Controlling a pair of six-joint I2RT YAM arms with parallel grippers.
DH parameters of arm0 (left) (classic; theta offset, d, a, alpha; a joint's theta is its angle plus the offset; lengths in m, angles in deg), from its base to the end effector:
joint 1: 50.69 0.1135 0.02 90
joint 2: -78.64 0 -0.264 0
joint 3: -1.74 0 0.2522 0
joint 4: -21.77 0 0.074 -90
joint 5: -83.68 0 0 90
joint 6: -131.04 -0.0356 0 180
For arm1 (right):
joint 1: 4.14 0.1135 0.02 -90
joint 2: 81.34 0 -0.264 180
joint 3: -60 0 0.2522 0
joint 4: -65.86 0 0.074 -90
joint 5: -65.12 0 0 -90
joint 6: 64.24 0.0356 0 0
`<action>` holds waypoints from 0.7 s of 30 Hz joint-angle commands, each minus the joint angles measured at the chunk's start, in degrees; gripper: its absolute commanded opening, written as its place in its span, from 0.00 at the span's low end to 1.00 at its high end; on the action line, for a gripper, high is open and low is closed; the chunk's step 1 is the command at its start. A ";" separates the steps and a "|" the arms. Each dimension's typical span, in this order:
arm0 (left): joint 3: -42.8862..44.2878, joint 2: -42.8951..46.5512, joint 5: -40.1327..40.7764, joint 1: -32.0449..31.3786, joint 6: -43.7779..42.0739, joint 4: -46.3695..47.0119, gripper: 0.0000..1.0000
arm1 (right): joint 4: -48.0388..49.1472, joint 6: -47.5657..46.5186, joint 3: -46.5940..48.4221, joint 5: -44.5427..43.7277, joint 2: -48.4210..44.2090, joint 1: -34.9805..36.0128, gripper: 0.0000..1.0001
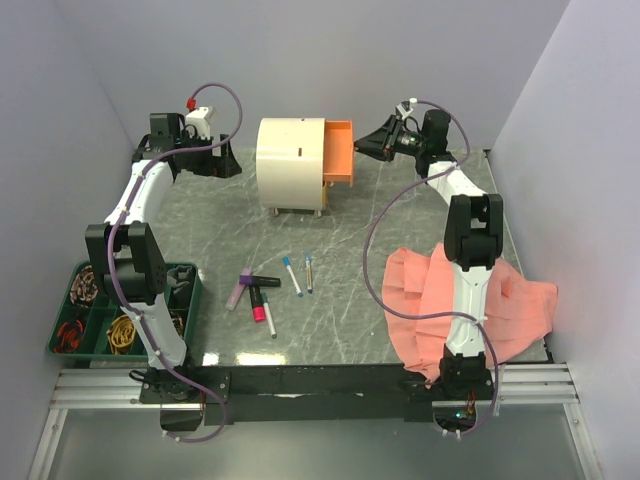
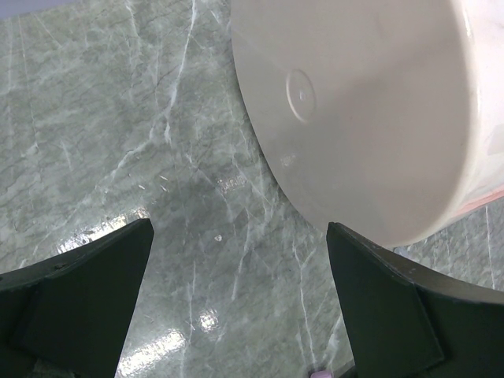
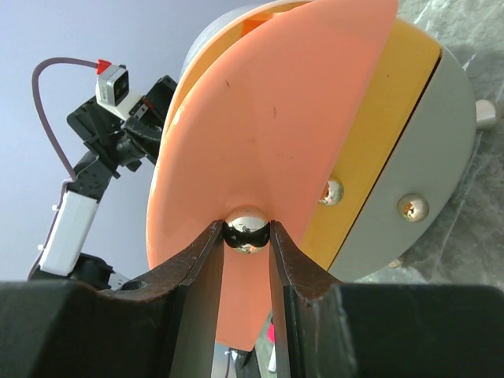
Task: Sort the stationery into containers
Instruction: Open the drawer in the storage box.
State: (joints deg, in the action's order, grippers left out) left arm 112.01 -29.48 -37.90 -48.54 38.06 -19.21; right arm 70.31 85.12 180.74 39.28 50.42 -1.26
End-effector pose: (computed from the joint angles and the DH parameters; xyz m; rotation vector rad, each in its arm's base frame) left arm 0.4358 -0.0023 0.3085 0.3094 2.1671 -0.5663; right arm 0.5300 0.0587 0.2520 -0.0324 1.9445 1.6932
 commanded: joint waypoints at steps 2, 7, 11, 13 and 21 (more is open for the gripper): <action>0.87 1.50 -0.24 -0.22 -0.27 2.09 0.99 | -1.16 -2.48 -0.81 0.00 -3.88 -1.73 0.19; 1.05 1.24 -0.16 -0.22 -0.27 2.17 1.00 | -1.17 -2.75 -1.68 0.17 -4.41 -2.43 0.19; 0.96 1.06 -0.16 -0.31 0.08 2.53 0.99 | -1.25 -2.84 -1.95 0.09 -4.59 -2.43 0.19; 0.96 0.98 -0.24 -0.22 0.17 2.61 0.99 | -1.34 -2.84 -1.69 -0.09 -4.50 -2.43 0.20; 0.96 1.42 0.55 -0.13 -0.18 2.35 1.00 | -1.43 -2.93 -1.34 -0.09 -4.24 -2.61 0.20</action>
State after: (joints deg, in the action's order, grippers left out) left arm 112.01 -29.48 -37.85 -48.54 38.24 -18.80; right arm 69.24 83.76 179.32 40.35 49.62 -2.97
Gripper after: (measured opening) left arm 0.995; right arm 0.331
